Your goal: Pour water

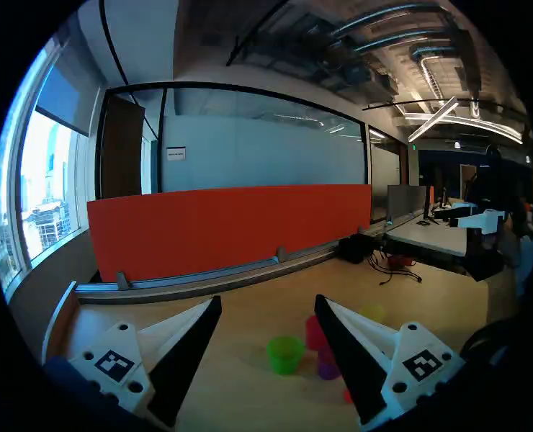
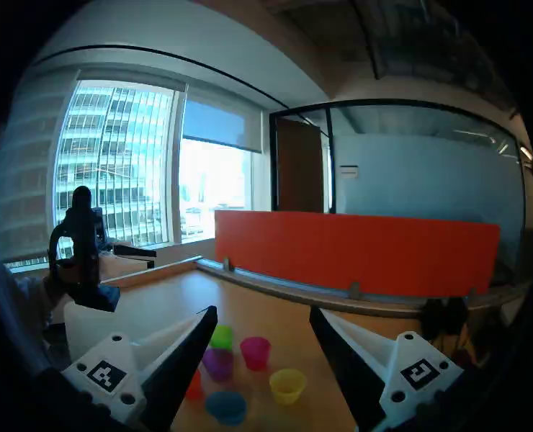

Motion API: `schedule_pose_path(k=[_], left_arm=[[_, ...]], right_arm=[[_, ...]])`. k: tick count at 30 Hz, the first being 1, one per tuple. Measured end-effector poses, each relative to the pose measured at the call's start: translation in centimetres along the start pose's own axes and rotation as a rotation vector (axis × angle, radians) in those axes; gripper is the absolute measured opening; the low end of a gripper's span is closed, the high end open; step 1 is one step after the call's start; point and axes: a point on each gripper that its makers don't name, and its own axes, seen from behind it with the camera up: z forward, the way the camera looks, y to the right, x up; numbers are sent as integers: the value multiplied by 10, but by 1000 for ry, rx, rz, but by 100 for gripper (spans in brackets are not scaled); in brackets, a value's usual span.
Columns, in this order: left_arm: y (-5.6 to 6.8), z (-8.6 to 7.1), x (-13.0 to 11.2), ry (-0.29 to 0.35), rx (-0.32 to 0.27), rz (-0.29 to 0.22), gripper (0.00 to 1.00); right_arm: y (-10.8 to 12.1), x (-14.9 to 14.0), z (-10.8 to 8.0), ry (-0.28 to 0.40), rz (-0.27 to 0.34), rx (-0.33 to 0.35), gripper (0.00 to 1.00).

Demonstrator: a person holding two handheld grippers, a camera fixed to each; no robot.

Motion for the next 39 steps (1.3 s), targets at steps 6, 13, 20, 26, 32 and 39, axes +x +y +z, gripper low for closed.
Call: schedule_pose_path(k=[6,13,20,26,32,39], left_arm=[[2,7,-12,-29,-29,11,96],[8,15,-32,-53,-64,40,96],[8,24,-57,-95,-79,17,96],[10,30,-81,-139,-85,26,96],[16,36,-103,-193,-111,37,96],[21,40,-125,-242,-138,49,96]], right_arm=[[-8,-9,2,-20,-19,47,99],[-16,-34,3,-70,-44,96,99],[-22,-65,3,-126,-61,138,100],[-24,-87,3,-169,-72,160,100],[-27,-102,4,-204,-84,183,99],[-35,-128,4,-246,-87,212,100]])
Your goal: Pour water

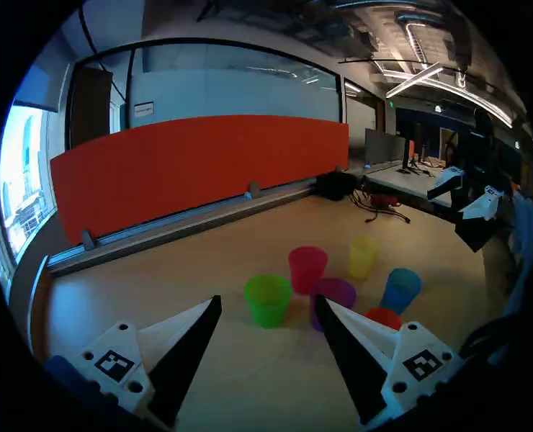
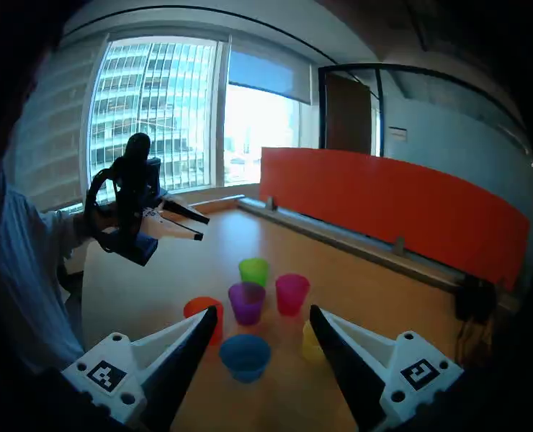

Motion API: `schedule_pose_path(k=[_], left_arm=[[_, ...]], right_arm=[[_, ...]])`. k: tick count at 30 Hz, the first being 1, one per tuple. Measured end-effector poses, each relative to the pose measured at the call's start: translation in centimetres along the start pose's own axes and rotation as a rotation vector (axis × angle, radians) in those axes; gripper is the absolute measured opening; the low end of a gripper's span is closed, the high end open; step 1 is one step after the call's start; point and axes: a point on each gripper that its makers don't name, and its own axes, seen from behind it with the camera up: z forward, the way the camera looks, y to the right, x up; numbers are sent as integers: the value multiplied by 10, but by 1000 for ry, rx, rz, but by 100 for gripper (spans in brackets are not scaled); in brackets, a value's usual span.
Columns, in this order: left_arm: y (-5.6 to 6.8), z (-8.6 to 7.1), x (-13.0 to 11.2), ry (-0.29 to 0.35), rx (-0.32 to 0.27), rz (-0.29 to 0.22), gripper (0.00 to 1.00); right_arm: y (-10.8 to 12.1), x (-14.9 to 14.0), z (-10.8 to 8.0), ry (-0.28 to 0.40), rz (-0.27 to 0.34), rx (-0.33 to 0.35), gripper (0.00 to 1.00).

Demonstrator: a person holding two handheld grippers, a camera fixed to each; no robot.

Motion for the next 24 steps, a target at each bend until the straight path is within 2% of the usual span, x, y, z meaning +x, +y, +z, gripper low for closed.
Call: schedule_pose_path(k=[10,24], left_arm=[[1,14,-27,-60,-20,-4,96],[2,36,-54,-131,-47,9,96]], right_arm=[[-8,-46,13,-84,-6,31,100],[-9,-91,28,-179,-37,52,100]])
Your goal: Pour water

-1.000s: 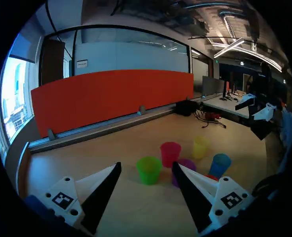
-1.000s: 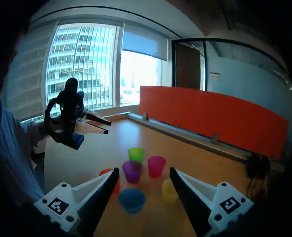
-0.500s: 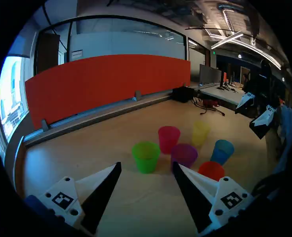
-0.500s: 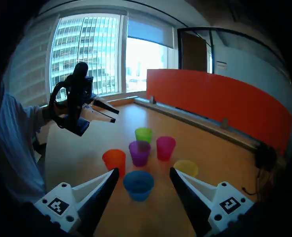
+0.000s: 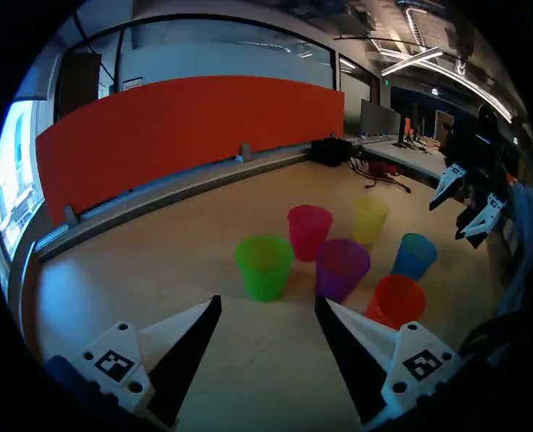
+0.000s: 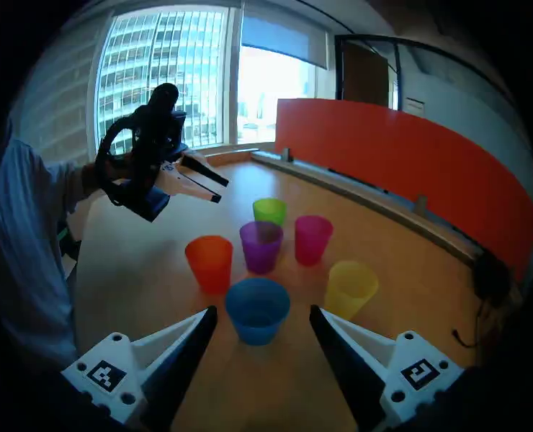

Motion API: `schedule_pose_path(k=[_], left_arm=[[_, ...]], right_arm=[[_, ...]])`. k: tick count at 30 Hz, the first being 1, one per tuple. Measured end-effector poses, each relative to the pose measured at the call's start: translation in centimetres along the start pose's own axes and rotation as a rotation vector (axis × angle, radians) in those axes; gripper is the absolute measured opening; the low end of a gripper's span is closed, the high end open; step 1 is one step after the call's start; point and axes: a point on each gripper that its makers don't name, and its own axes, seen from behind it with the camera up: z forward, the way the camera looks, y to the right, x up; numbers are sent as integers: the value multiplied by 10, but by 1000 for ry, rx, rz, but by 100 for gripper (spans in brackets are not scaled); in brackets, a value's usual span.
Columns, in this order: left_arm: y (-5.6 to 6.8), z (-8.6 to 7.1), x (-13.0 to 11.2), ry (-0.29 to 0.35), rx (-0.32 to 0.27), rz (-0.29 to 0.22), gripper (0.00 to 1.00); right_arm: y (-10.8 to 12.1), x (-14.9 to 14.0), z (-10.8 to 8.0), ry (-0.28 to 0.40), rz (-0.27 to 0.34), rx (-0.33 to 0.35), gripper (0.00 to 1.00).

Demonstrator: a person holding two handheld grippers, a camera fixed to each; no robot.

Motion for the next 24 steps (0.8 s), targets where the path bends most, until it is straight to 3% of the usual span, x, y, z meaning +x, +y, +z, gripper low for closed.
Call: schedule_pose_path(k=[16,24], left_arm=[[-9,28,-13,-41,-15,13,96],[-11,44,-19,-63,-23,22,96]], right_arm=[[0,-35,41,-79,-24,40,100],[-3,-37,65,-89,-36,64,100]])
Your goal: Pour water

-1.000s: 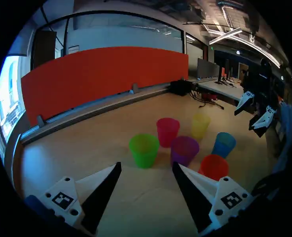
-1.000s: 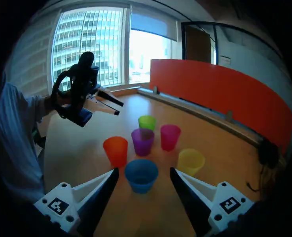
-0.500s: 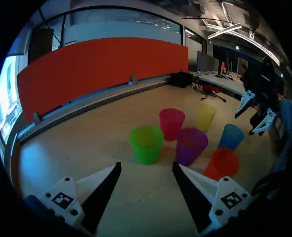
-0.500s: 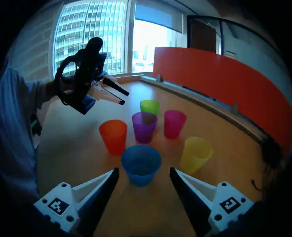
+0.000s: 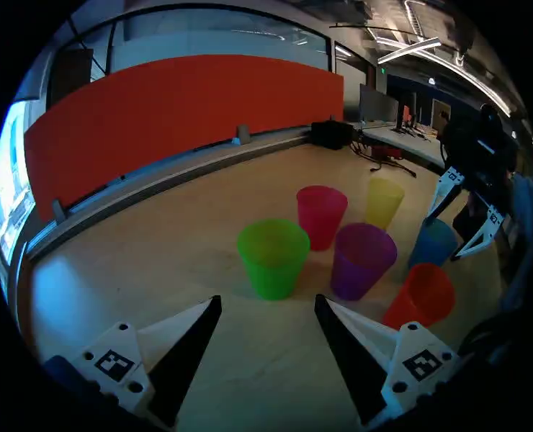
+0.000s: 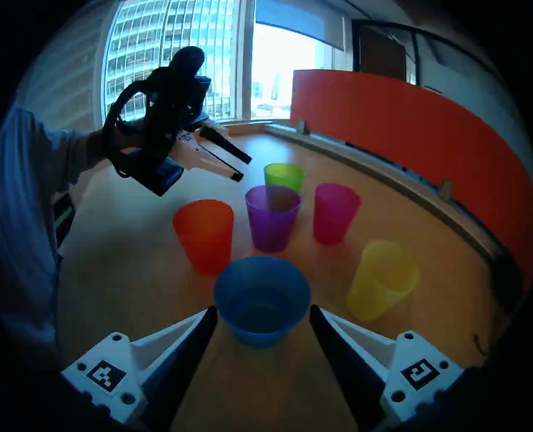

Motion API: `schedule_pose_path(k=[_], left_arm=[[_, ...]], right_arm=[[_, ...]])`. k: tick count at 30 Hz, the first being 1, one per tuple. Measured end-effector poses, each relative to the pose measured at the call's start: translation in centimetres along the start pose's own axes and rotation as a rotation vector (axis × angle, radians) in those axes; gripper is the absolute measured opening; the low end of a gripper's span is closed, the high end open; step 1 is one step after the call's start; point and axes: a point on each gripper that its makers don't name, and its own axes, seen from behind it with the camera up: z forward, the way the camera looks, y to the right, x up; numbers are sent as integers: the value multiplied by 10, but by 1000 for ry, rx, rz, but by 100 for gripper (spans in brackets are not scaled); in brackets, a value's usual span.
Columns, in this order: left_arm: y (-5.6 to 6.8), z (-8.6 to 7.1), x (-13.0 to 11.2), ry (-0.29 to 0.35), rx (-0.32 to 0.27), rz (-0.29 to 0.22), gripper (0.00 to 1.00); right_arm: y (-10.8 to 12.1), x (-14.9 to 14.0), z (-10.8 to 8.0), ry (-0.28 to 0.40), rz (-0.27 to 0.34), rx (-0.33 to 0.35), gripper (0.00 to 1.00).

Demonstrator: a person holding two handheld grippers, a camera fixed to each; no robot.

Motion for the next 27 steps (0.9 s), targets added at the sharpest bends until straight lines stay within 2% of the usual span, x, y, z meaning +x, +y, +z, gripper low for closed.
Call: schedule_pose_path(k=[12,14,15,17,27], left_arm=[[-1,23,-4,-30,-16,15,96],[-1,26,-3,-34,-21,15,96],[0,27,-3,-36,-24,14,96],[1,30,-3,-39,-32,14,96],[7,45,4,-39,-51,25,96]], right_arm=[[-2,4,20,3,-10,23,100],[-1,4,22,4,-6,27,96],[-1,4,22,4,-6,28,92],[-1,4,23,6,-6,28,91],[-1,4,21,10,-7,37,91]])
